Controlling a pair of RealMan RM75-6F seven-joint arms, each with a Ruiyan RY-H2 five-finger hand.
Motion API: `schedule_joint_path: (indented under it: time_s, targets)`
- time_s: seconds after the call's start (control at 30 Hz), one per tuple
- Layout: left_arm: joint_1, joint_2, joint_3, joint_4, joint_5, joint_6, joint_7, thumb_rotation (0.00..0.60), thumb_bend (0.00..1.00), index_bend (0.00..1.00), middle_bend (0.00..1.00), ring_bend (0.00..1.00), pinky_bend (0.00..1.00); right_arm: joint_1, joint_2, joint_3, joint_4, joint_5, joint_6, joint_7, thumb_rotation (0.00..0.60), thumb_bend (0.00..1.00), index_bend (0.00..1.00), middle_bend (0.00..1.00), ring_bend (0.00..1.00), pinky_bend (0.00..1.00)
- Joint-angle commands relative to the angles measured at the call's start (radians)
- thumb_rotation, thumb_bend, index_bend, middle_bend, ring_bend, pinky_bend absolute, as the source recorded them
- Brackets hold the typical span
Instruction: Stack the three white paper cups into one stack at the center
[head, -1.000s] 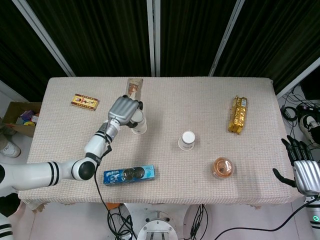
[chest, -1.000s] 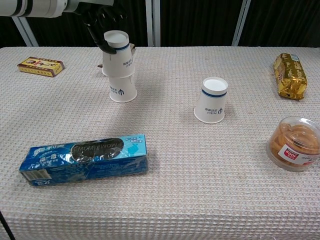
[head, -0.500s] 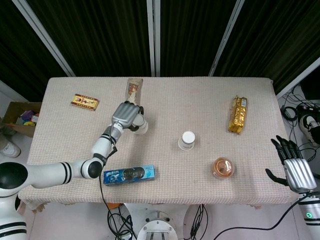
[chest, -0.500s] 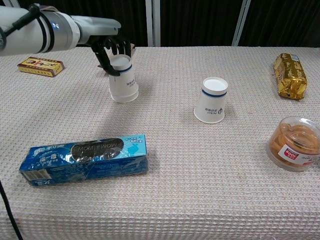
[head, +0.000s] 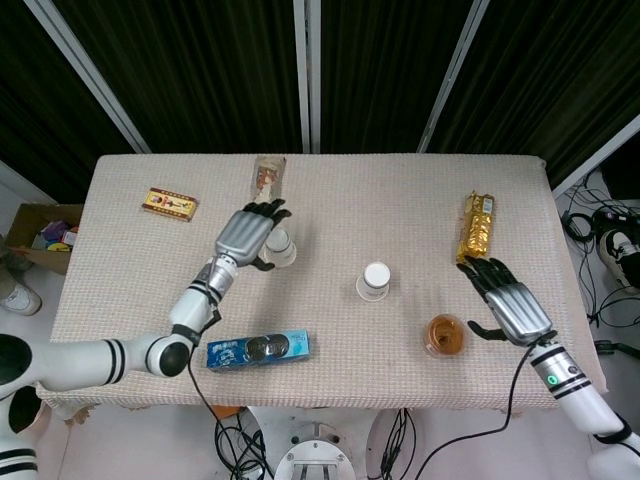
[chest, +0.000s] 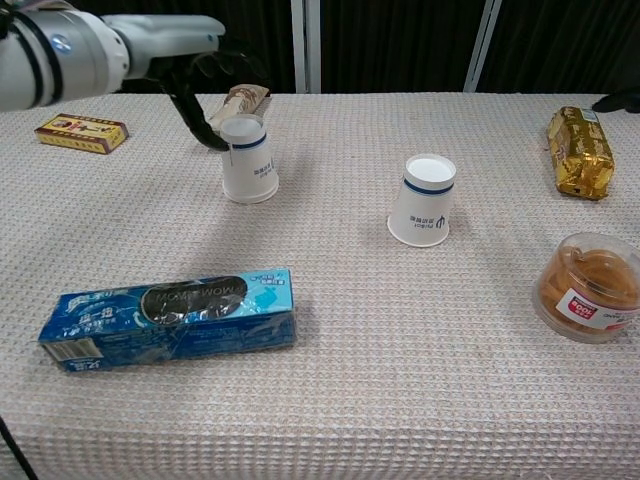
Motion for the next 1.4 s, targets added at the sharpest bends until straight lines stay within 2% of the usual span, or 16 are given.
schedule_joint_path:
  time_s: [0.03,0.2,0.37,0.53,0.73,0.93,1.13,1.23,1.4]
  targets:
    - [0.123,0.165,0.029,-0.182,0.101,0.117,-0.055,0.6,0.13,0.16,0.07,0.12,0.16,0.111,-0.038,0.05,-0.028,0.047,-0.125,-0.036,0.6,0.19,0.0,0.01,0.0,0.0]
    - [0.224,0.261,0.088,-0.285,0.189,0.193,-0.076,0.6,0.12,0.18,0.09,0.12,0.16,0.213,-0.08,0.09,-0.031,0.107,-0.241,-0.08,0.6,0.19,0.0,0.05,0.0,0.01]
    - [0.325,0.299,0.161,-0.334,0.325,0.265,-0.097,0.6,0.12,0.19,0.1,0.12,0.16,0.311,-0.133,0.118,-0.009,0.201,-0.363,-0.146,0.6,0.19,0.0,0.06,0.0,0.01]
    - [0.392,0.319,0.196,-0.346,0.401,0.301,-0.12,0.6,0.12,0.19,0.1,0.12,0.16,0.377,-0.195,0.127,0.038,0.275,-0.42,-0.213,0.6,0.22,0.03,0.09,0.0,0.04]
    - [0.455,0.339,0.201,-0.343,0.453,0.335,-0.162,0.6,0.12,0.19,0.1,0.12,0.16,0.41,-0.236,0.12,0.071,0.318,-0.411,-0.268,0.6,0.26,0.11,0.15,0.0,0.07]
    - [0.487,0.362,0.193,-0.353,0.471,0.325,-0.189,0.6,0.12,0.19,0.1,0.12,0.16,0.421,-0.254,0.112,0.094,0.33,-0.391,-0.272,0.6,0.29,0.19,0.23,0.06,0.12]
    - [0.514,0.378,0.182,-0.353,0.484,0.316,-0.216,0.6,0.12,0.19,0.1,0.12,0.16,0.418,-0.263,0.105,0.108,0.292,-0.335,-0.26,0.6,0.38,0.43,0.42,0.22,0.2]
    - [0.532,0.388,0.179,-0.348,0.485,0.318,-0.226,0.6,0.12,0.19,0.1,0.12,0.16,0.412,-0.231,0.122,0.072,0.273,-0.293,-0.236,0.6,0.38,0.46,0.43,0.24,0.22]
    - [0.565,0.385,0.19,-0.331,0.507,0.331,-0.199,0.6,0.12,0.19,0.1,0.12,0.16,0.457,-0.18,0.195,0.015,0.271,-0.278,-0.209,0.6,0.38,0.46,0.41,0.24,0.23]
